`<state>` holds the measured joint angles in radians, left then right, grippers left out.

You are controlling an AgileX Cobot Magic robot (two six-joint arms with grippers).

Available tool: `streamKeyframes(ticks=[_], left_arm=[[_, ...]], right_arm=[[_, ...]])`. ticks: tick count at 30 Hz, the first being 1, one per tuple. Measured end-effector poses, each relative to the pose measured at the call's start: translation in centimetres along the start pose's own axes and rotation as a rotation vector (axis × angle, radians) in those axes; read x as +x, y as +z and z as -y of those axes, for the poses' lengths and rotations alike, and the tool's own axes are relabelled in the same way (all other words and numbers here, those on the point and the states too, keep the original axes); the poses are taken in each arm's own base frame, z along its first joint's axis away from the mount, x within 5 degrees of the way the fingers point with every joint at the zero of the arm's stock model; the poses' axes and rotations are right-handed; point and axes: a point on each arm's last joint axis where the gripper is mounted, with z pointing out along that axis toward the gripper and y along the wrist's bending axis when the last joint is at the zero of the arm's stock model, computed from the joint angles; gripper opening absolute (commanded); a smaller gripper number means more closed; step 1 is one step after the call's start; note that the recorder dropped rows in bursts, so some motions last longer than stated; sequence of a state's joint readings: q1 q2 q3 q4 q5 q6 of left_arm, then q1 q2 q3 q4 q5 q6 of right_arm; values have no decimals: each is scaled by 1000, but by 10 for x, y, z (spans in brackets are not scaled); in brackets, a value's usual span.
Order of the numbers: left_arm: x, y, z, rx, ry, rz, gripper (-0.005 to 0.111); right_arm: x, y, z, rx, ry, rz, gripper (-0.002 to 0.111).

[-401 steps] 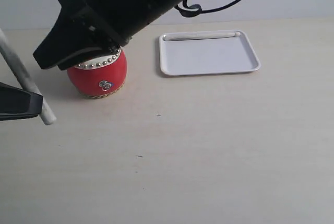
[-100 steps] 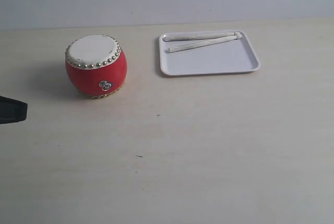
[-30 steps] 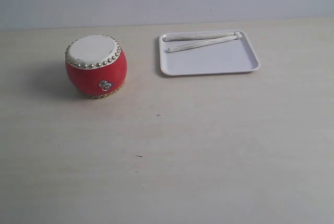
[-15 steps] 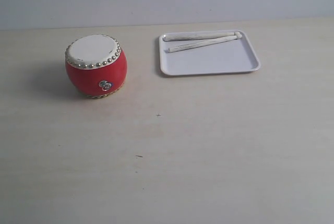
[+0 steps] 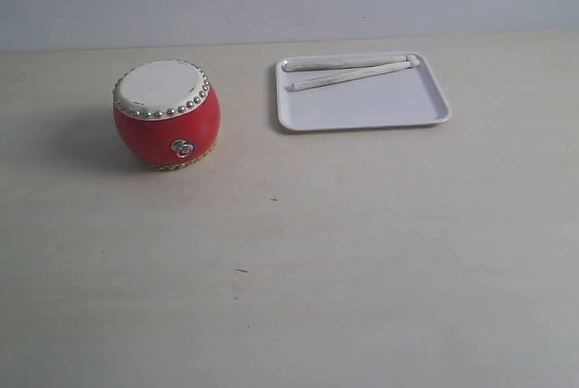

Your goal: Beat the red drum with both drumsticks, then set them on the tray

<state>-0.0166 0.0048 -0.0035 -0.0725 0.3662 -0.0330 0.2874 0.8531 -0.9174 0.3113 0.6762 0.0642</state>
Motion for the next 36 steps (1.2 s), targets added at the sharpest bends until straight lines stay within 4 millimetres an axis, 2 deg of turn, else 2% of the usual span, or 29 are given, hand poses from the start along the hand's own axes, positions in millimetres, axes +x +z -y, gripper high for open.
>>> streamKeyframes(ticks=[8,14,18,19,22,25,27,32,36], left_arm=[[0,0,0,-1,2,0,0],[0,0,0,-1,2,0,0],[0,0,0,-1,2,0,0],[0,0,0,-1,2,0,0],[0,0,0,-1,2,0,0],[0,0,0,-1,2,0,0],[0,0,0,-1,2,0,0],[0,0,0,-1,2,0,0],[0,0,0,-1,2,0,0]], right_arm=[[0,-3,6,66,-149,-1,3],[13,-29,27,222,-213,84,3],[40,-48,44,332,-201,238,3],[59,-53,51,366,-198,313,3],[88,-53,59,394,-199,384,3],[134,-46,71,405,-214,446,3],[154,-39,78,405,-216,460,3],[190,-21,92,410,-212,438,3],[198,-16,96,414,-209,414,3]])
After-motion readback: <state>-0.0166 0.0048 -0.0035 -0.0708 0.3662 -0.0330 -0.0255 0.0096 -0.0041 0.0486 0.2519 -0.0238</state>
